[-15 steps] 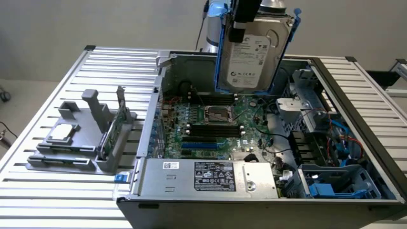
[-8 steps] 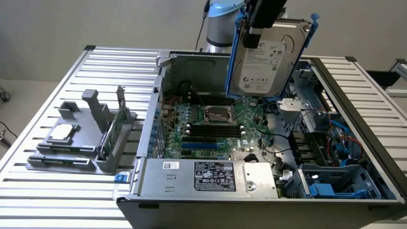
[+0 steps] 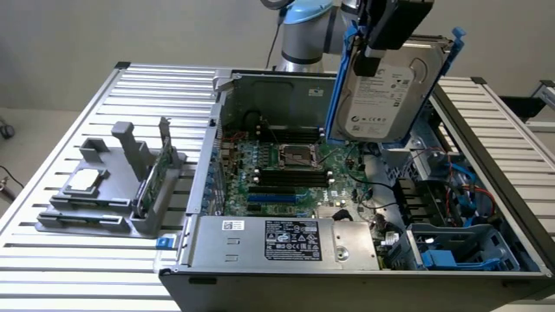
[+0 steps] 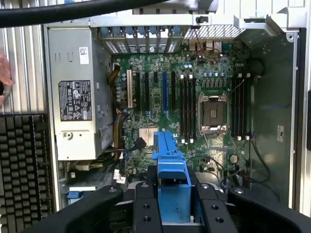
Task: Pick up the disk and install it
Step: 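Pick up the disk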
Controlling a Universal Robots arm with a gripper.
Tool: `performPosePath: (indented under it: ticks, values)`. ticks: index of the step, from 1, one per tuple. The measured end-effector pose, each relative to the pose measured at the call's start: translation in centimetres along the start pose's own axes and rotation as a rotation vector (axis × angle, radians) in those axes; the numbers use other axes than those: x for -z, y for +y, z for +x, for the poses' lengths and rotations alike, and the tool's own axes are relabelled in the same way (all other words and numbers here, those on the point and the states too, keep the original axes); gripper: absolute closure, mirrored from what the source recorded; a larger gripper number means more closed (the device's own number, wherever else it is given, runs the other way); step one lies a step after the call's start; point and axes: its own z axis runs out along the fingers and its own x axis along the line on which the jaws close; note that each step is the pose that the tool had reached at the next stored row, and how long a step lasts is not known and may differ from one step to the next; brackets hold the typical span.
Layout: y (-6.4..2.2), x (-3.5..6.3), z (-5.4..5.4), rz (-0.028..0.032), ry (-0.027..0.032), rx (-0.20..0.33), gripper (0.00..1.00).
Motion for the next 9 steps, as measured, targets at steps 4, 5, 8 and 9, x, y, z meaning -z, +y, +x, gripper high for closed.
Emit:
performPosePath:
  ticks: [4, 5, 8, 9]
  values:
    - [-0.49, 0.02, 1.4, 0.0000, 0.0000, 0.000, 0.67]
    - [-0.54, 0.01, 1.8, 0.0000, 0.0000, 0.000, 0.67]
    - [-0.81, -0.05, 3.0, 0.0000, -0.0001, 0.000, 0.67]
    - [-0.93, -0.07, 3.4, 0.0000, 0.0000, 0.000, 0.67]
